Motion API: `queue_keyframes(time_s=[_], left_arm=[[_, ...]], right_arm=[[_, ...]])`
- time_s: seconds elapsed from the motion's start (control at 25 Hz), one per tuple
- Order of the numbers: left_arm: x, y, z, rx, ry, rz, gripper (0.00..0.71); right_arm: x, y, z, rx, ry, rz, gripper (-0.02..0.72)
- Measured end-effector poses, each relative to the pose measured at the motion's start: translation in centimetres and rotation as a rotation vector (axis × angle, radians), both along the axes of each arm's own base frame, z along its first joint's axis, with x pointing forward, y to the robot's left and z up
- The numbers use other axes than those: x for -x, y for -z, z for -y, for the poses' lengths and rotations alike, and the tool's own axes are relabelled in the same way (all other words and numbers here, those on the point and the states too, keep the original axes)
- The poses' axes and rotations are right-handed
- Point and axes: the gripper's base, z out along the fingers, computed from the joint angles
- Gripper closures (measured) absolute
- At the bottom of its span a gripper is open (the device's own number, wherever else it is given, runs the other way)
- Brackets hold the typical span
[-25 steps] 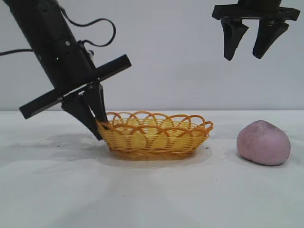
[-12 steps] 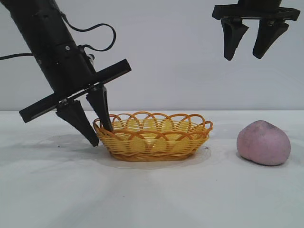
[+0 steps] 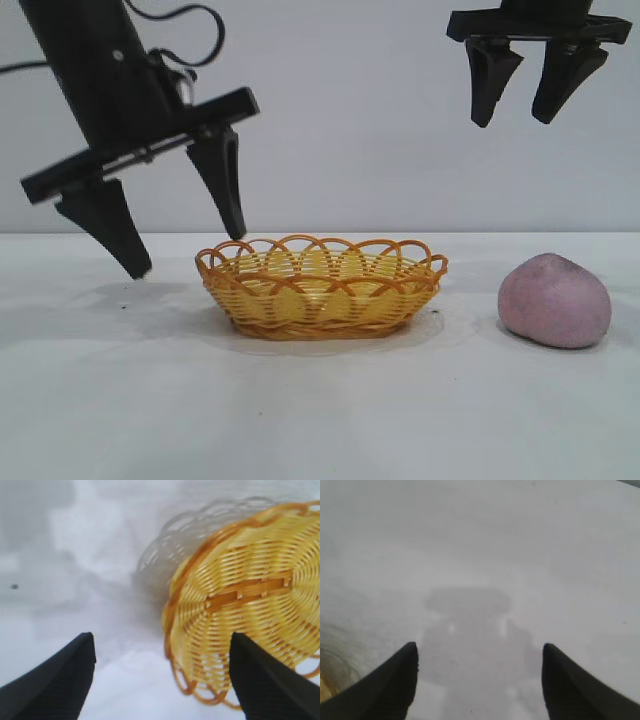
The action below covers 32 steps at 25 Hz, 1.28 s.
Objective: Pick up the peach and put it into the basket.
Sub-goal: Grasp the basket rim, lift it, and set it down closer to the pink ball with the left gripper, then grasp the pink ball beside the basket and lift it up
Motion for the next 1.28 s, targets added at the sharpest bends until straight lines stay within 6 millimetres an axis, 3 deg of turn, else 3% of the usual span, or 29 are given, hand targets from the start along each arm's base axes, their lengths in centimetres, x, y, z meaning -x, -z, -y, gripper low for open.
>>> queue_keyframes(time_s=[0.04,0.4,0.76,0.92,1.28], left_arm=[[0.1,-0.4,-0.3,-0.031,0.026,0.017,0.187],[0.1,-0.7,-2.7,-0.291,0.182,0.069,0.203],[-1.7,-0.7,-9.8,-0.395,0.037,0.055,0.203],[-1.7,-0.7,-12.0,-0.492,0.013,0.027,0.203],[-0.1,-0.9,-13.5,-0.591,-0.011,-0.138,0.203]], right_arm=[[0.0,0.0,0.0,0.000,0.000,0.000,0.243],[-0.1,-0.1,0.0,-0.004,0.000,0.014,0.243],[-0.2,-0.1,0.0,-0.006,0.000,0.021,0.243],[-0.2,-0.1,0.0,-0.006,0.000,0.021,0.243],[-0.3,-0.2,-0.1,-0.007,-0.001,0.034,0.243]])
